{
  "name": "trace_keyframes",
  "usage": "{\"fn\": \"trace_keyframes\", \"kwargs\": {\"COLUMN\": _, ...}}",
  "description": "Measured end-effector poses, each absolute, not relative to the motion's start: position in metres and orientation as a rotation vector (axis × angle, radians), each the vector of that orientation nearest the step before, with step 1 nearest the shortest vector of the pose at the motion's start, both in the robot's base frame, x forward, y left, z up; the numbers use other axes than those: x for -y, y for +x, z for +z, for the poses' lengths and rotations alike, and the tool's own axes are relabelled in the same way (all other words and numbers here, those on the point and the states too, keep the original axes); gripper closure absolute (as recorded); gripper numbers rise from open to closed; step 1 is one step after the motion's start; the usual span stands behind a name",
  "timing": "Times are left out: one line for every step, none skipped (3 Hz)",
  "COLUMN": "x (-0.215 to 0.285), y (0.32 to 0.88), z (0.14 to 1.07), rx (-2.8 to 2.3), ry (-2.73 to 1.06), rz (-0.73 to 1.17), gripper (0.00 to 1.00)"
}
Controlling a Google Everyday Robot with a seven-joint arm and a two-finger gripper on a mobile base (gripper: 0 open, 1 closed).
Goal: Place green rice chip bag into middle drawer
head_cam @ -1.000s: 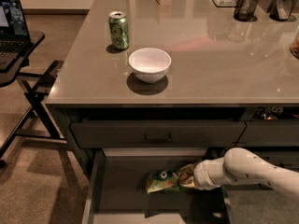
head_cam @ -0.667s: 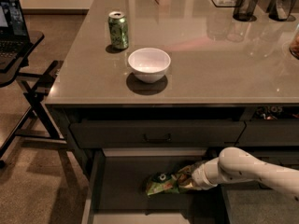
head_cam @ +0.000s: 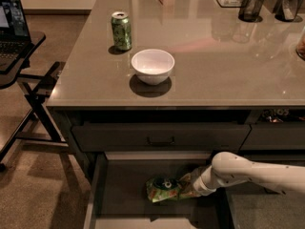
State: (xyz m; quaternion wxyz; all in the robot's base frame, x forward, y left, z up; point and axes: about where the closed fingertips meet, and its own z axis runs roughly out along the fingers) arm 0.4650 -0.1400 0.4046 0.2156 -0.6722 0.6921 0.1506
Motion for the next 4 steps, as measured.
{"fn": "trace_keyframes", "kwargs": {"x": 0.1386, "y": 0.4654, "z": 0.4036, "rx": -1.92, "ry": -1.865, "rz": 0.419, "gripper": 0.81}}
{"fn": "trace_keyframes", "kwargs": {"x": 0.1386, "y": 0.4654, "z": 0.4036, "rx": -1.92, "ry": -1.865, "rz": 0.419, "gripper": 0.58}}
{"fn": "trace_keyframes", "kwargs": {"x": 0.1386, "y": 0.4654, "z": 0.4036, "rx": -1.92, "ry": -1.865, "rz": 0.419, "gripper": 0.36}}
{"fn": "trace_keyframes", "kwargs": {"x": 0.1385, "y": 0.4653, "z": 0.4035, "rx": -1.92, "ry": -1.865, "rz": 0.419, "gripper": 0.12}}
